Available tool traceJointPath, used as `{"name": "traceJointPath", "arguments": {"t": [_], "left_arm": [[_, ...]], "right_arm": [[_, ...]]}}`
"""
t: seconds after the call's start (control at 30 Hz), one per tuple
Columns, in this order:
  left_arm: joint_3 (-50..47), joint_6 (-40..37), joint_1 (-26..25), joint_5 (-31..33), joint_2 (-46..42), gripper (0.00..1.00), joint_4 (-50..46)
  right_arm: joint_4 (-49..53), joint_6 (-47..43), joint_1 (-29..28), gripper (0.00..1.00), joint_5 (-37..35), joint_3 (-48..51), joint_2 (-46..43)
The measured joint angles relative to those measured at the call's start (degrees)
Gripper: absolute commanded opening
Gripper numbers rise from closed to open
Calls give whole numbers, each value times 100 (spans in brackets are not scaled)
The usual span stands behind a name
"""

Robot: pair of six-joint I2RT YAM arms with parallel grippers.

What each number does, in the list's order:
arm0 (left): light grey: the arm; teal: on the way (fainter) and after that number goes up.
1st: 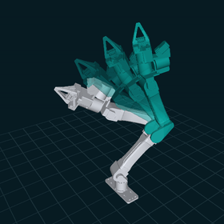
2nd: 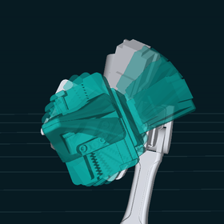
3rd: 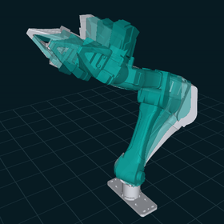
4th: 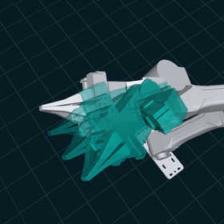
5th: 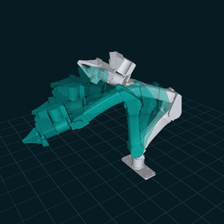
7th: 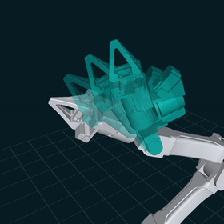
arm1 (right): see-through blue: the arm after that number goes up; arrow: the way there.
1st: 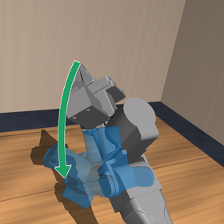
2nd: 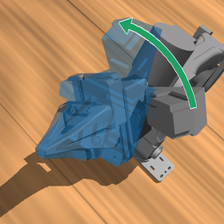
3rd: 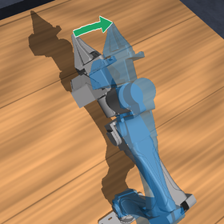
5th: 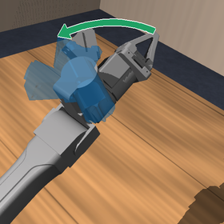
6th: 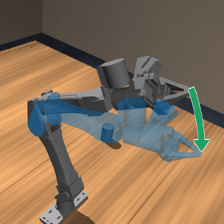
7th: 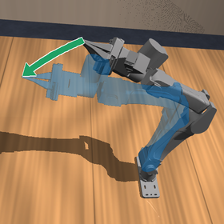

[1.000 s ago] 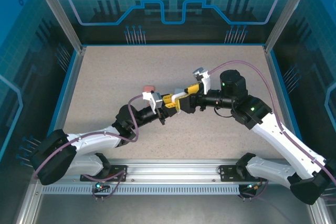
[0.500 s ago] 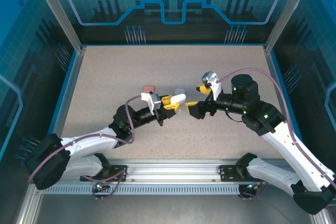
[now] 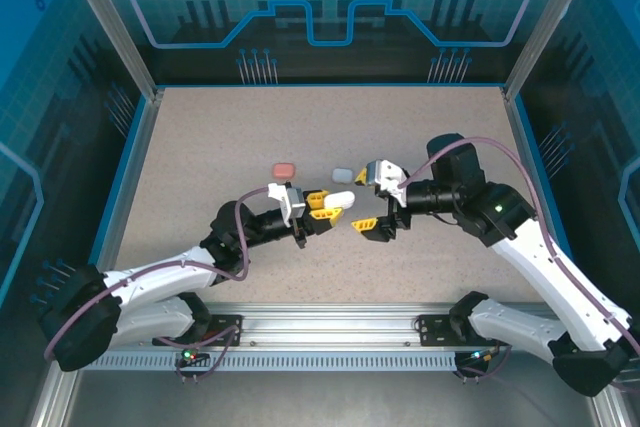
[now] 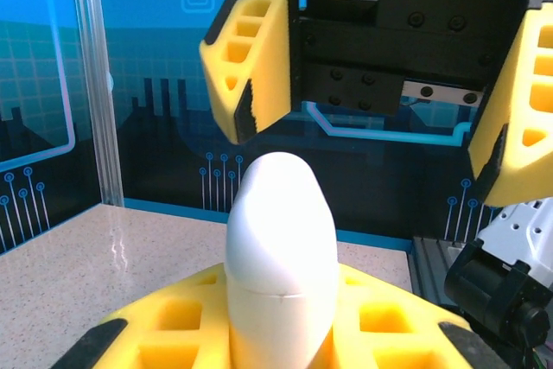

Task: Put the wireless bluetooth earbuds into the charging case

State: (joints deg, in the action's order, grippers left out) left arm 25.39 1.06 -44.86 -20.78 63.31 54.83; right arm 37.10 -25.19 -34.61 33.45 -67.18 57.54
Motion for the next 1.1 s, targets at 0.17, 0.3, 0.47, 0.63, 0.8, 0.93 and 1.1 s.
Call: {"name": "traceJointPath", "arguments": {"t": [0.17, 0.3, 0.47, 0.63, 0.8, 0.93, 1.1], "left_arm": [[0, -17, 0, -13, -7, 2, -66], [0, -17, 0, -13, -7, 2, -94], [0, -24, 0, -103, -7, 2, -120], [0, -107, -4, -138, -9, 2, -184], [0, -109, -4, -138, -11, 2, -192], [0, -111, -4, -133, -13, 2, -192], [0, -111, -4, -133, -13, 2, -192]], "right_arm": [[109, -354, -26, 61, 214, -219, 387], [153, -485, -26, 54, 293, -264, 527], [149, -527, -26, 41, 278, -267, 560], [153, -529, -26, 40, 256, -267, 645], [199, -527, -26, 39, 223, -267, 699], [245, -522, -26, 40, 114, -264, 715], [269, -505, -26, 41, -4, -256, 723]]}}
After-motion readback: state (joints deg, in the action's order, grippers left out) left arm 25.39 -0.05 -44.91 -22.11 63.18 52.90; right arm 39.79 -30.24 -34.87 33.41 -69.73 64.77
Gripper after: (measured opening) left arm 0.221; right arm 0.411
